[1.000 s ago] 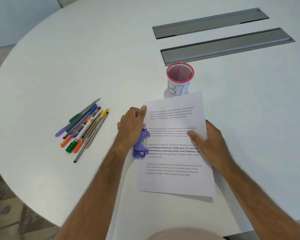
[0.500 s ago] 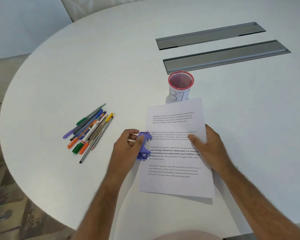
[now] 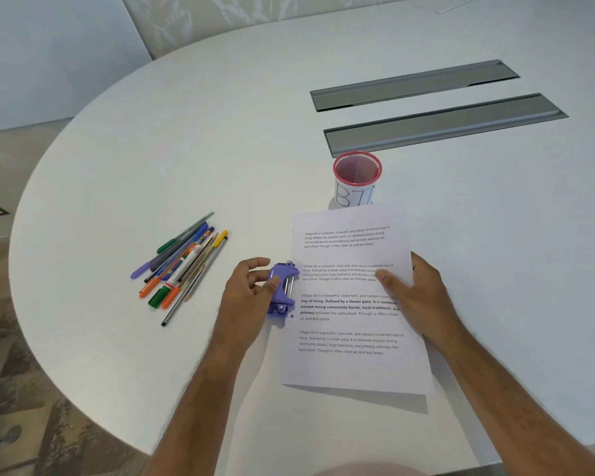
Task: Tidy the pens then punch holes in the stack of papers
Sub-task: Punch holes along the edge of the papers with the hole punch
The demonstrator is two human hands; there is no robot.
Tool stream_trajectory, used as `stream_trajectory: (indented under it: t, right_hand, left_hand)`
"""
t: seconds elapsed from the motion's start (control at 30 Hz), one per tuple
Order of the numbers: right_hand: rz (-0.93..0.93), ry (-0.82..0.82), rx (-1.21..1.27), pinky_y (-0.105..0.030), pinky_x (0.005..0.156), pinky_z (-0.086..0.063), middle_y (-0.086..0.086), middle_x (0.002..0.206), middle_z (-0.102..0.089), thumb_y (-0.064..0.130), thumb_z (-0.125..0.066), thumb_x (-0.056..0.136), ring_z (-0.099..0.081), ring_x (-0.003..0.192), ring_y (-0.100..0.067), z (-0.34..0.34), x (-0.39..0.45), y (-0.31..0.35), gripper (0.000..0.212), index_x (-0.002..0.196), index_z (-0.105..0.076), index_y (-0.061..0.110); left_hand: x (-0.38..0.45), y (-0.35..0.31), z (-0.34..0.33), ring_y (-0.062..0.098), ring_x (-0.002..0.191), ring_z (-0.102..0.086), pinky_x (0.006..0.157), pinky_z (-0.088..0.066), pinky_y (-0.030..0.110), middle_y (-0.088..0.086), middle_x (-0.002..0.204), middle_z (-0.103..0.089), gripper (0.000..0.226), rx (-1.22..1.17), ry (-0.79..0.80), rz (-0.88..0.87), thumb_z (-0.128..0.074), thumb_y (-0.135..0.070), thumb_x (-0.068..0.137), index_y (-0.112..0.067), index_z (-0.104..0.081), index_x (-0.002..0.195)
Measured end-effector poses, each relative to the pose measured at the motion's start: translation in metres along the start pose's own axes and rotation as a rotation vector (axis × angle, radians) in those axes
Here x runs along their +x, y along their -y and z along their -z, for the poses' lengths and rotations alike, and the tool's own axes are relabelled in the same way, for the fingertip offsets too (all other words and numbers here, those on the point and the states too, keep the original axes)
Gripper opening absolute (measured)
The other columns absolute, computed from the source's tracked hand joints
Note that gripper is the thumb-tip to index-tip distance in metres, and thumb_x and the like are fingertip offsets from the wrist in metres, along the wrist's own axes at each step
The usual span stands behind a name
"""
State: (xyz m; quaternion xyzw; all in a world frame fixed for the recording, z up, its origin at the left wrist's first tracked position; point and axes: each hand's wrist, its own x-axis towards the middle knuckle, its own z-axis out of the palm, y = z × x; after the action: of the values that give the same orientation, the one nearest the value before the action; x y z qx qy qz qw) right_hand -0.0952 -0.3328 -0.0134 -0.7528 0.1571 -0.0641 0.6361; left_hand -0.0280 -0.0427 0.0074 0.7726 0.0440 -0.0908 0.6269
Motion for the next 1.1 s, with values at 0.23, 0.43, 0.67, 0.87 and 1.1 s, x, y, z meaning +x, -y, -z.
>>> stream_trajectory:
  t: [0.23,0.43,0.67,0.87,1.1]
  right_hand:
    - [0.03,-0.054,0.058,-0.015,0.076,-0.059,0.013,0.114,-0.08,0.023,-0.076,0.097,-0.078,0.1,-0.007,0.04,-0.005,0.005,0.024,0.119,-0.073,0.033]
    - [-0.001,-0.118,0.057,-0.015,0.072,-0.058,0.012,0.111,-0.081,0.024,-0.078,0.095,-0.079,0.097,-0.007,0.079,-0.007,0.002,0.024,0.115,-0.075,0.036]
    - [-0.043,-0.162,0.024,-0.023,0.074,-0.062,0.012,0.11,-0.081,0.027,-0.077,0.095,-0.079,0.095,-0.008,0.101,-0.011,-0.008,0.023,0.117,-0.074,0.035]
    - [-0.059,-0.162,0.043,-0.013,0.068,-0.058,0.012,0.111,-0.081,0.027,-0.076,0.096,-0.079,0.095,-0.008,0.103,-0.014,-0.006,0.022,0.116,-0.075,0.034]
    - [-0.031,-0.146,0.084,-0.013,0.068,-0.058,0.011,0.111,-0.081,0.024,-0.076,0.096,-0.079,0.095,-0.008,0.096,-0.017,0.01,0.023,0.116,-0.075,0.034]
  left_hand:
    - [0.01,-0.006,0.025,-0.005,0.066,-0.072,0.052,-0.052,0.01,-0.007,0.097,-0.075,0.022,0.051,-0.108,-0.06,-0.066,-0.007,0.102,-0.027,-0.061,0.112]
    - [0.02,-0.001,0.046,-0.004,0.066,-0.073,0.051,-0.053,0.011,-0.004,0.097,-0.073,0.021,0.099,-0.166,-0.039,-0.067,-0.008,0.102,-0.021,-0.058,0.116]
    - [0.025,0.01,0.052,-0.001,0.067,-0.074,0.049,-0.051,0.009,0.0,0.1,-0.073,0.023,0.101,-0.194,0.016,-0.068,-0.009,0.102,-0.019,-0.057,0.119]
    - [0.025,0.015,0.055,0.012,0.083,-0.073,0.049,-0.053,0.01,0.011,0.113,-0.072,0.027,0.088,-0.192,0.039,-0.069,-0.008,0.101,-0.017,-0.056,0.123]
    - [0.014,0.007,0.052,0.016,0.092,-0.064,0.067,-0.056,0.018,0.0,0.116,-0.067,0.019,0.377,-0.221,-0.069,-0.068,-0.016,0.102,-0.023,-0.062,0.118]
